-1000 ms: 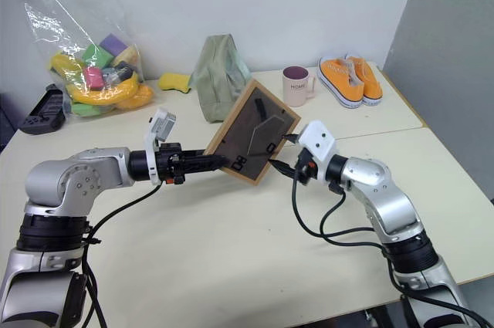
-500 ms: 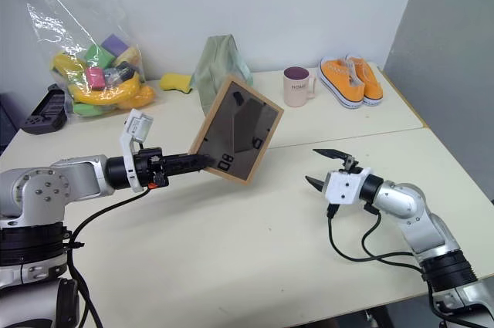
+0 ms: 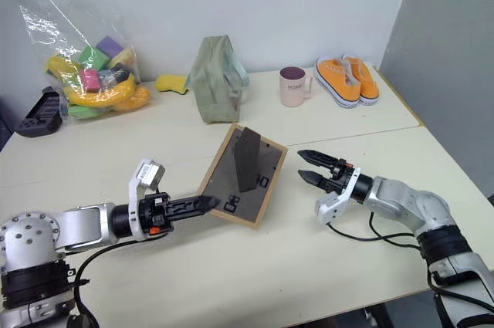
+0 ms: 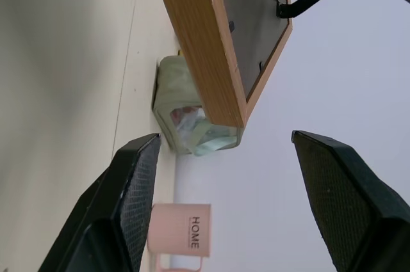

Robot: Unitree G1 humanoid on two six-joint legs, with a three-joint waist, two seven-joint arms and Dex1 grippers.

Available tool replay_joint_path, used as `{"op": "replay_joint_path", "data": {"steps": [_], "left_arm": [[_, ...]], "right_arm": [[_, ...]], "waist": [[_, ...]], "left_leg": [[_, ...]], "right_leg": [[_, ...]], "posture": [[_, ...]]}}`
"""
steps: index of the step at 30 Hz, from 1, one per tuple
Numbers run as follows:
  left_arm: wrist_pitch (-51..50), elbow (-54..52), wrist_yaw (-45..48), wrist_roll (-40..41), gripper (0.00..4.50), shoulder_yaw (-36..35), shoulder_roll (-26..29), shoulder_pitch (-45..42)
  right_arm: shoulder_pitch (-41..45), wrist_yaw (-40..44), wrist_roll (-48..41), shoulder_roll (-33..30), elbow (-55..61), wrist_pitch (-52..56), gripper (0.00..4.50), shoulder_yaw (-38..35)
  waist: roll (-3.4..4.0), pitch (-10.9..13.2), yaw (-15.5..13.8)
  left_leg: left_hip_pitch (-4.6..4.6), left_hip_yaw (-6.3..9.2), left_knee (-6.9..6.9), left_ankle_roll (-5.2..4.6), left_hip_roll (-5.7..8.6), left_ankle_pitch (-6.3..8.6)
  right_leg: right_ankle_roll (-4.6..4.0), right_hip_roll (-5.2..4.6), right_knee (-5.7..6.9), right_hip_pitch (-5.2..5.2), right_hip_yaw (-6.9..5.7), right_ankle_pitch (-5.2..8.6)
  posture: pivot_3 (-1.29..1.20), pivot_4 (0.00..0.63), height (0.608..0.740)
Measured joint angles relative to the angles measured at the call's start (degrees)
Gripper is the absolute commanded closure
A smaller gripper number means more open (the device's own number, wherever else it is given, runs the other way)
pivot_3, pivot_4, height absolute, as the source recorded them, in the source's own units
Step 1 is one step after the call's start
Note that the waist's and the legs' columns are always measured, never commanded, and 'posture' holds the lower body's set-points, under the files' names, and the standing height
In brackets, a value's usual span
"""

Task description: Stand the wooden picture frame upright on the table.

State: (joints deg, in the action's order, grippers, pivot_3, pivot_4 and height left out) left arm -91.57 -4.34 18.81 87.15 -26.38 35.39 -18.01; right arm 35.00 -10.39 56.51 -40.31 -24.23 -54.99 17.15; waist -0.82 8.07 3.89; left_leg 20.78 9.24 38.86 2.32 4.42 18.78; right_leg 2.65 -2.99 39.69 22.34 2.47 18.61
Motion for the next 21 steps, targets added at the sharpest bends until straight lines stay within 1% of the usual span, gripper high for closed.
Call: {"op": "replay_joint_path", "data": {"steps": [6, 10, 13, 21], "left_arm": [[8.55, 0.46, -9.84, 14.6, 3.22, 5.33, 5.75, 0.4], [13.82, 0.34, -13.45, 21.29, 3.22, 10.18, 8.7, 1.76], [16.0, -0.22, -13.81, 23.05, 3.22, 12.21, 9.62, 2.57], [19.19, -2.24, -13.08, 23.35, 3.22, 14.98, 10.12, 4.59]], "right_arm": [[2.62, -7.63, 3.32, 0.74, -2.33, 0.41, 1.06, 2.35], [4.47, -11.53, 5.36, 2.94, -2.74, 1.89, 1.06, 4.71], [5.78, -13.44, 5.9, 3.53, -3.78, 3.14, 1.06, 6.05], [7.85, -15.91, 6.51, 3.96, -5.45, 4.3, 1.06, 8.43]], "waist": [[-0.02, -0.01, -0.13], [-0.02, -0.01, 0.28], [-0.02, -0.01, 0.31], [-0.02, -0.01, 0.74]], "left_leg": [[-0.01, -0.07, -0.01, 0.0, -0.01, 0.0], [-0.03, -0.12, -0.02, 0.0, 0.0, 0.0], [-0.03, -0.13, -0.03, 0.0, 0.01, 0.0], [-0.04, -0.16, -0.03, 0.0, 0.0, 0.0]], "right_leg": [[0.0, 0.01, 0.01, -0.01, 0.04, 0.0], [0.0, 0.04, 0.09, 0.01, 0.07, 0.0], [0.0, 0.08, 0.09, 0.01, 0.06, 0.0], [0.0, 0.12, 0.1, 0.0, 0.07, 0.01]], "posture": [[0.0, 0.15, 0.74], [0.0, 0.15, 0.74], [0.0, 0.15, 0.74], [0.0, 0.15, 0.74]]}}
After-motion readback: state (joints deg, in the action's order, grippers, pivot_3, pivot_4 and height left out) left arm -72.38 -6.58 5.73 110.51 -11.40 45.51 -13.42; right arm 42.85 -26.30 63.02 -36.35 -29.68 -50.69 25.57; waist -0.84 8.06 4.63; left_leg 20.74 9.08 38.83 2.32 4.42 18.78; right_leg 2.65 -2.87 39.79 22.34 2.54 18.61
